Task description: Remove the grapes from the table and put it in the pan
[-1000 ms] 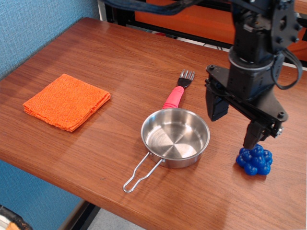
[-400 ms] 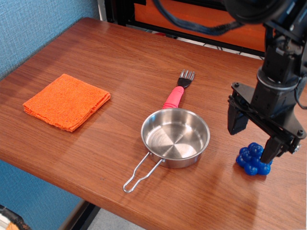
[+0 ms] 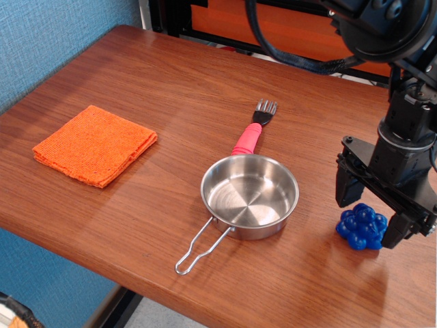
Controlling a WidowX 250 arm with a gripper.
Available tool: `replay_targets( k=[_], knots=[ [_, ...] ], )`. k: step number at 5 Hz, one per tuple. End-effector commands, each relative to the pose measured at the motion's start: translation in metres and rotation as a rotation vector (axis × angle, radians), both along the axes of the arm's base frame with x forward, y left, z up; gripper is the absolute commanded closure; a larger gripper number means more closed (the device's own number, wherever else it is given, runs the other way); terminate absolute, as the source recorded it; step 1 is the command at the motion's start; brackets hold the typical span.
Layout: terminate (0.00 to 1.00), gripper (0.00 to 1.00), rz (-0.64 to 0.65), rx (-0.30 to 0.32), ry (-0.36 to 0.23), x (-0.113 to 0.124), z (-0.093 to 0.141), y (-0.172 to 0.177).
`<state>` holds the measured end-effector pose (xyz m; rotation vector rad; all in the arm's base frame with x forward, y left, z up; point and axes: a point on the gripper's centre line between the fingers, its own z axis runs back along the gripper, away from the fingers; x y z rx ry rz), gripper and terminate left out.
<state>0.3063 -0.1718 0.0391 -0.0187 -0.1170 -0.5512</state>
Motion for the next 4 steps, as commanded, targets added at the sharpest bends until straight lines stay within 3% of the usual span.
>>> replay_targets(
  k=[1,4],
  knots=[
    [0.0,0.0,0.039,0.037,-0.01,0.001,0.001,0.024],
    [0.0,0.0,0.068,0.033,0.02,0.005,-0.015,0.03]
  ],
)
